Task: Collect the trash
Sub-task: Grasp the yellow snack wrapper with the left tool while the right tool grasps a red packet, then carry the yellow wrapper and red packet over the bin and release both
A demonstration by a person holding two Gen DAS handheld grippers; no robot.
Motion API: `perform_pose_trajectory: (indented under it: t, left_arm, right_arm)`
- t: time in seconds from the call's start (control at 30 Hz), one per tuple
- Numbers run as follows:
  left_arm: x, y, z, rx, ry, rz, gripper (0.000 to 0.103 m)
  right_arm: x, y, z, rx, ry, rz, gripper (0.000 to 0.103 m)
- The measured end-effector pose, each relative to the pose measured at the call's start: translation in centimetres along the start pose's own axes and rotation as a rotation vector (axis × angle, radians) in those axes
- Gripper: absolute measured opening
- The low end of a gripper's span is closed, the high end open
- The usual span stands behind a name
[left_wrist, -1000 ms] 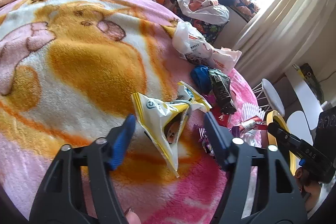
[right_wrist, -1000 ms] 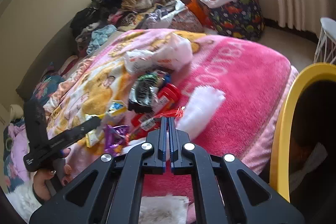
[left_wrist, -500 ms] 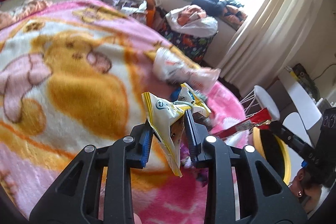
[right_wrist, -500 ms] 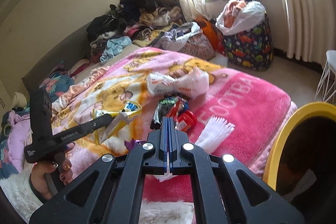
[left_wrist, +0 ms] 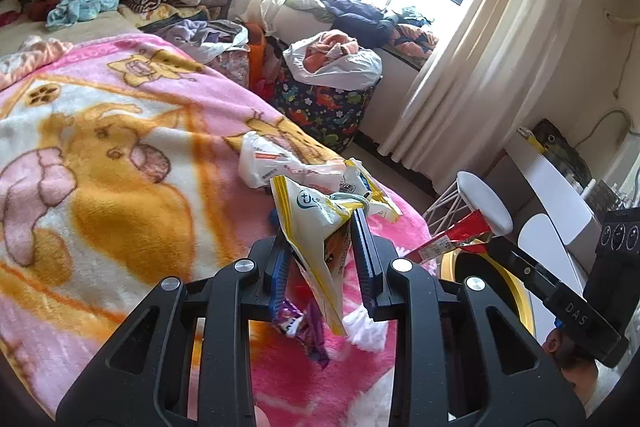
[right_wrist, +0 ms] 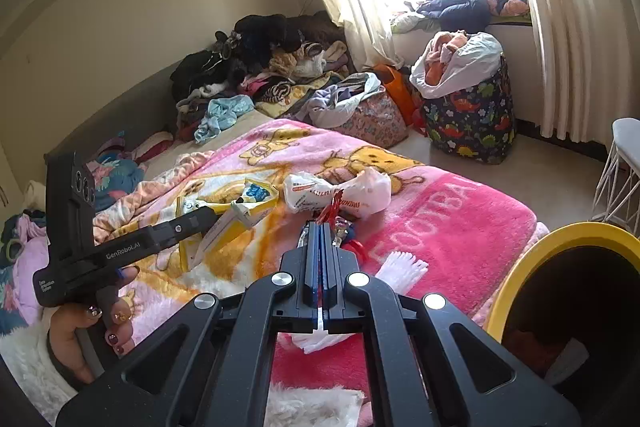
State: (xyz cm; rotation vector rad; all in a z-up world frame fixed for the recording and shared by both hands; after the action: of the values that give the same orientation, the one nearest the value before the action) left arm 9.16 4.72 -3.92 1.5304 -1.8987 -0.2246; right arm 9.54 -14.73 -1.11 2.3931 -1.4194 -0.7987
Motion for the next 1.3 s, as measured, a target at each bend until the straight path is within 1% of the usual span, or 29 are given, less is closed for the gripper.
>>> perform_pose_trajectory:
  t: [0.27,0.83,1.3]
  left_arm:
    - [1.9,0.0,0.0,0.001,-0.033,0.020,0.022]
    - [7.2,-1.0,0.9,-0.014,-0.119,0.074,0.022]
    - [10.1,-2.0,2.1,-0.042,-0.168,0.106,0.022]
  right_arm:
    - [0.7,1.7,0.1,0.034,-0.025,0.007,0.001]
    - [3.9,5.2,0.5,0.091,-0.100,0.076,0.001]
    - [7.1,7.5,1.0,0.130,-0.174,0.133,0.001]
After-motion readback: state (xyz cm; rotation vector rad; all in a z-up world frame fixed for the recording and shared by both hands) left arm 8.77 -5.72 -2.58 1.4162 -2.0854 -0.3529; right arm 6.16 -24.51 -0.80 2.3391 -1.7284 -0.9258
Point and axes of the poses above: each gripper's, at about its wrist camera, not at the fingertips, and y roughly against the way its jaws point, x to its right, z to its underside, the point moved 1 cm from there along -y, roughly the way its jaws point, and after that the axes turned 1 degree about -y, right-handed, at the moved point
